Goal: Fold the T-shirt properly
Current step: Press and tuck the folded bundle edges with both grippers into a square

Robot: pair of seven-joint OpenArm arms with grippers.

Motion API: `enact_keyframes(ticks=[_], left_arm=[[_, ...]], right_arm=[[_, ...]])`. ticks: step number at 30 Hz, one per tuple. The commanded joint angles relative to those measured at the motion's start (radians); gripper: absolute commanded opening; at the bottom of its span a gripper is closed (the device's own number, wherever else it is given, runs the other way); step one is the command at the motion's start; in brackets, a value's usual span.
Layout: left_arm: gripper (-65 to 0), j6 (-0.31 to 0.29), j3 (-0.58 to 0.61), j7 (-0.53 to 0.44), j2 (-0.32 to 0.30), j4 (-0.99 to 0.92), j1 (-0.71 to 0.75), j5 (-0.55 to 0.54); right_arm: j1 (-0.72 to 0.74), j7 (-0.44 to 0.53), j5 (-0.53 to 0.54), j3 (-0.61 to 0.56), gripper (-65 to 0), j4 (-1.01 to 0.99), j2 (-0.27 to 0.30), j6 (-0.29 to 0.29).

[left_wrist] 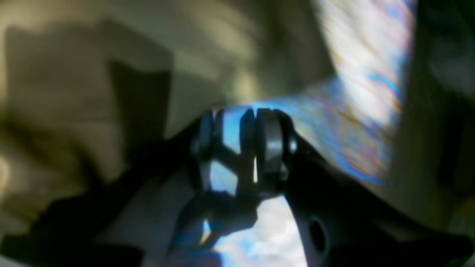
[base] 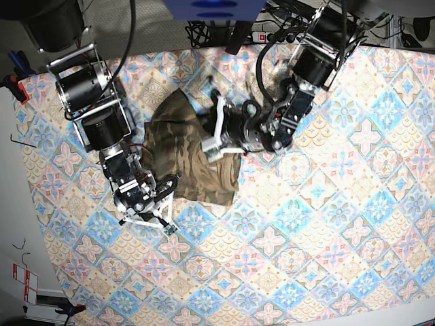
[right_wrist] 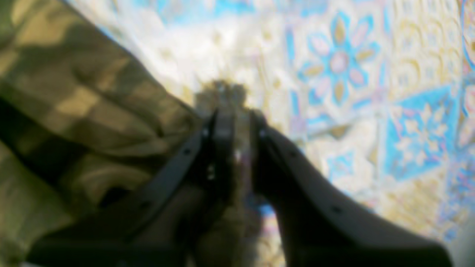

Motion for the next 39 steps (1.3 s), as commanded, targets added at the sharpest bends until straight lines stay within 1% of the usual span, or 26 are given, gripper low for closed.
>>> enact_keyframes(ticks=[1, 4, 6, 8, 11, 12, 13, 15, 16, 18, 21, 27, 32, 36, 39], left_arm=[[-46.5, 0.016, -0.015, 0.016, -0.005, 0.004, -0.023, 0.027], [-46.5, 0.016, -0.043, 0.016, -0.005, -0.001, -0.055, 0.027], [-46.5, 0.016, -0.08, 0.016, -0.005, -0.001, -0.065, 0.028], [-46.5, 0.016, -0.119, 0.01, -0.005, -0.001, -0.069, 0.028], [-46.5, 0.016, -0.146, -0.03, -0.005, -0.021, -0.091, 0.03], [-46.5, 0.016, -0.146, -0.04, -0.005, -0.042, -0.098, 0.028], [-46.5, 0.016, -0.146, -0.051, -0.004, -0.071, -0.117, 0.028], [-46.5, 0.016, -0.144, -0.071, 0.024, -0.137, -0.146, 0.028], [-46.5, 0.016, -0.144, -0.083, 0.034, -0.169, -0.157, 0.028], [-46.5, 0.016, -0.139, -0.119, 0.045, -0.228, -0.178, 0.028], [-46.5, 0.016, -0.138, -0.16, 0.076, -0.307, -0.215, 0.03], [-46.5, 0.016, -0.139, -0.165, 0.122, -0.355, -0.27, 0.028], [-46.5, 0.016, -0.139, -0.16, 0.119, -0.352, -0.287, 0.028], [-46.5, 0.016, -0.142, -0.16, 0.11, -0.352, -0.287, 0.028], [-46.5, 0.016, -0.139, -0.159, 0.087, -0.35, -0.287, 0.028]], right_arm=[[0.029, -0.01, -0.029, 0.002, -57.3, 0.017, -0.001, -0.001], [-0.027, -0.043, -0.11, 0.006, -58.2, 0.024, -0.001, -0.001], [-0.066, -0.07, -0.149, 0.006, -58.5, 0.07, -0.001, 0.0], [-0.09, -0.125, -0.165, 0.004, -58.4, 0.133, -0.001, 0.002], [-0.147, -0.197, -0.164, -0.002, -58.4, 0.222, -0.001, 0.006], [-0.17, -0.214, -0.164, -0.002, -58.4, 0.257, -0.001, 0.019], [-0.192, -0.231, -0.164, -0.002, -58.4, 0.294, -0.001, 0.048], [-0.225, -0.278, -0.164, -0.001, -58.4, 0.354, -0.001, 0.126], [-0.239, -0.298, -0.164, 0.002, -58.4, 0.379, -0.001, 0.154], [-0.268, -0.327, -0.164, 0.002, -58.4, 0.431, -0.003, 0.181], [-0.322, -0.35, -0.164, -0.002, -58.4, 0.477, -0.007, 0.181], [-0.386, -0.347, -0.162, -0.004, -58.5, 0.492, -0.029, 0.183], [-0.394, -0.343, -0.164, 0.013, -58.7, 0.508, -0.03, 0.181], [-0.394, -0.35, -0.167, 0.125, -58.7, 0.609, -0.03, 0.181], [-0.388, -0.366, -0.167, 0.199, -58.6, 0.67, -0.027, 0.181]])
